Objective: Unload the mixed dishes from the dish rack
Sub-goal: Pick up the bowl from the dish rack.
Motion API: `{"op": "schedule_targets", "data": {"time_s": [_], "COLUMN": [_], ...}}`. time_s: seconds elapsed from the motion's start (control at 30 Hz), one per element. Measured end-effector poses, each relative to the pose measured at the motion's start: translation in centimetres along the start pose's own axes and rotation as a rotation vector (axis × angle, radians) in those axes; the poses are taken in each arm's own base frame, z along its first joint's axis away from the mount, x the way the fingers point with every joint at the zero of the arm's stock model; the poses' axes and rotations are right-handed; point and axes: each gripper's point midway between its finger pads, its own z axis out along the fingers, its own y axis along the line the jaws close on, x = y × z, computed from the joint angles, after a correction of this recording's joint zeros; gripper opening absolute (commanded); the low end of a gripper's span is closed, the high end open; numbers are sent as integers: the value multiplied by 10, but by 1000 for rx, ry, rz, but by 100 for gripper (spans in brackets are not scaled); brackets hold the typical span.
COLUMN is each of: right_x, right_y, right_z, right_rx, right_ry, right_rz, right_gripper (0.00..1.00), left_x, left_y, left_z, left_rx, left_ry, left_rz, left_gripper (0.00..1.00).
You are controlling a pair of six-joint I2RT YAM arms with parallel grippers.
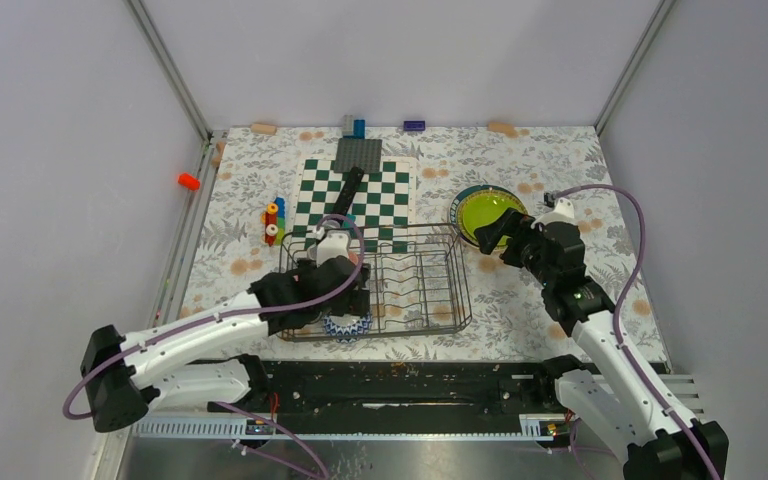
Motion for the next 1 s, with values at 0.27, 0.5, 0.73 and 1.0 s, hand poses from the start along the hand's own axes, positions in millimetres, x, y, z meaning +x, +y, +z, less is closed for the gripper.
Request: {"op": "schedule_targets", "data": {"time_s": [0.27, 0.5, 0.73, 1.0], "right_x": [7, 6, 5, 7], "right_y": [-7, -12, -17, -20], "right_z": [6, 8, 10, 12], "right_rx": [24, 48, 75, 86], "right_ry": [27, 22, 12, 20], "right_rz": [-14, -22, -29, -32], "right_gripper": [100, 100, 100, 100], "left_x": [22, 31, 35, 38], "left_y": [-2, 6, 7, 8], "left_z": [11, 16, 19, 24], "left_rx": [-89, -143, -165, -183], "left_ry": [102, 137, 154, 166], "left_rz": [59, 64, 65, 71], "left_gripper": [72, 67, 65, 55]}}
